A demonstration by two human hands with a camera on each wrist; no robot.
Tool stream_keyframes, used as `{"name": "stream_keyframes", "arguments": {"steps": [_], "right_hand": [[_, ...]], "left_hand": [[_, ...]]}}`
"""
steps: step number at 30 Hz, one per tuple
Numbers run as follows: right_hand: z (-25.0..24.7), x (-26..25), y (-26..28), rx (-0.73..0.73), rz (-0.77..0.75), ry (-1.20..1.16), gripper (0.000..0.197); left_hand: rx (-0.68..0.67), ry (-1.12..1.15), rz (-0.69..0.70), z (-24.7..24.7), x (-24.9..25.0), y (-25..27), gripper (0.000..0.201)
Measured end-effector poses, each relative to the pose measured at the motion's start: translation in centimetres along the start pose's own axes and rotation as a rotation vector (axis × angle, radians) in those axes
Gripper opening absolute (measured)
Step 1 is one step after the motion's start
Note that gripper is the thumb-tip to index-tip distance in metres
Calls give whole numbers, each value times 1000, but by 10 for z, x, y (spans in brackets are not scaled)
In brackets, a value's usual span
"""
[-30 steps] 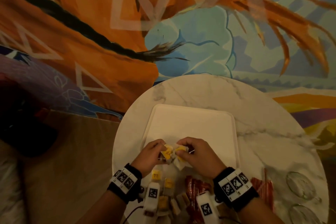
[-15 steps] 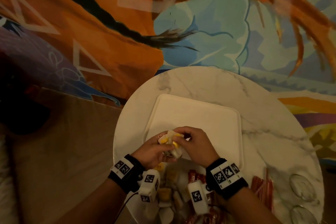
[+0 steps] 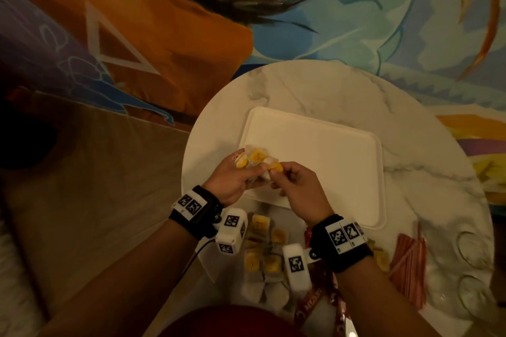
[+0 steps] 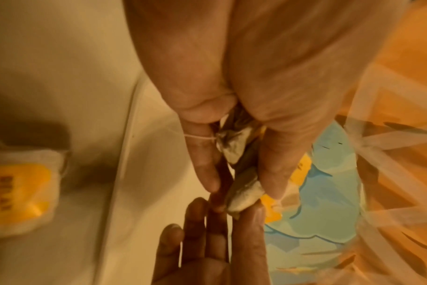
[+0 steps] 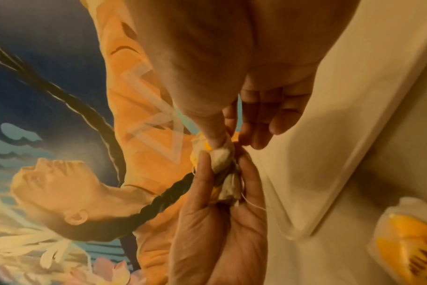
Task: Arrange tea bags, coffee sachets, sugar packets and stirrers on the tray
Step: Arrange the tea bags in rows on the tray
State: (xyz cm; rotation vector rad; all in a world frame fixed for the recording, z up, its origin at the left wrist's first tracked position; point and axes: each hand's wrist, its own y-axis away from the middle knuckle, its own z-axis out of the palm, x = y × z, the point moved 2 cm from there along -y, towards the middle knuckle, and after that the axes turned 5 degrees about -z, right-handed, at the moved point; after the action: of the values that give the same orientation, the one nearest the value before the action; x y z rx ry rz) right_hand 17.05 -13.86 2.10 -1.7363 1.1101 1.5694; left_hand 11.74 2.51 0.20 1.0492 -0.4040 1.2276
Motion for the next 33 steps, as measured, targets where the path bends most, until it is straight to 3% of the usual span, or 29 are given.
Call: {"name": "stream_keyframes", "arguments": {"steps": [3,5,8,17,20,26,33], "right_hand": [[3,0,-6,49,19,-27,6],[7,-1,-11,48,39,-71,16],[11,-6,-18,0,61,-133,35],[14,-3,-38,32,62,-134,10],[11,-7,-54,73,60,-92,12],[-6,-30,-116,212,28,-4,22],[13,-6,-187,146,135,223,14]], "left_hand": [[20,-19,-27,-7,3,-2,53],[41,-15,-24,-13,4,-4,54],[30,-7,-15,-19,9,-11,39],[22,-78,6,-30,27,-33,33],[14,-30,2,-33,34,-39,25],[151,238,-56,-51,52,-54,18],[314,248,-63,-59,55,-71,9]]}}
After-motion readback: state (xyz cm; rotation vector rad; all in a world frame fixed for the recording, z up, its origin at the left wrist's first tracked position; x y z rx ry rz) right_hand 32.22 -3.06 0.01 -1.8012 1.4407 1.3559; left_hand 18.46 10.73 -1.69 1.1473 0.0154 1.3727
